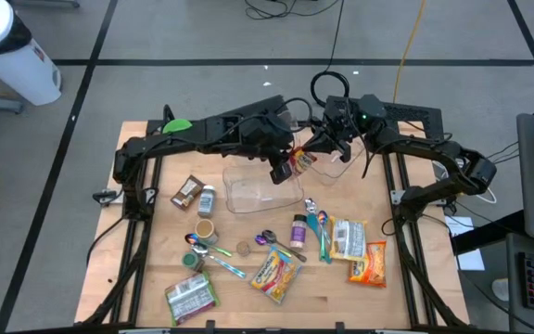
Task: Pick & Place Food Item
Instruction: Put the red noodle pack into the top left transparent bin
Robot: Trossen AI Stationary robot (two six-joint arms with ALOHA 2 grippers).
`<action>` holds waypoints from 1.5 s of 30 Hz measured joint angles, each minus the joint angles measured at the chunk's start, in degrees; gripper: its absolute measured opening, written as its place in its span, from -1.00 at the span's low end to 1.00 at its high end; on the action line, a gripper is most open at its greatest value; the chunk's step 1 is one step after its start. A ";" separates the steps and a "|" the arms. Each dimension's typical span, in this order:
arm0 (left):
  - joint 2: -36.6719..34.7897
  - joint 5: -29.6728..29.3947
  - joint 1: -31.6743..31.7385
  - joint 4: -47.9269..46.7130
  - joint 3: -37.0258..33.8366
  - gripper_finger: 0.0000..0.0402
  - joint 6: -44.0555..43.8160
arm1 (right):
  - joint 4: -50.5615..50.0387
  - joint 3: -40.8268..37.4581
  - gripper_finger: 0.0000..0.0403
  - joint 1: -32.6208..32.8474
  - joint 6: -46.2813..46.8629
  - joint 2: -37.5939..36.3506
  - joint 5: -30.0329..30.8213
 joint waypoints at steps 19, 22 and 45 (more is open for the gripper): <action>0.00 5.27 2.05 -3.03 0.00 -0.89 -4.22 | 3.37 0.00 -1.00 0.02 1.73 0.00 -0.02; 0.00 6.68 2.21 -2.97 0.00 -0.95 -3.97 | 3.35 0.00 -1.00 0.02 1.62 0.00 -0.02; 0.00 9.44 5.05 -2.97 0.00 -0.99 -9.07 | 5.14 0.02 -0.21 -6.89 8.77 -0.02 1.99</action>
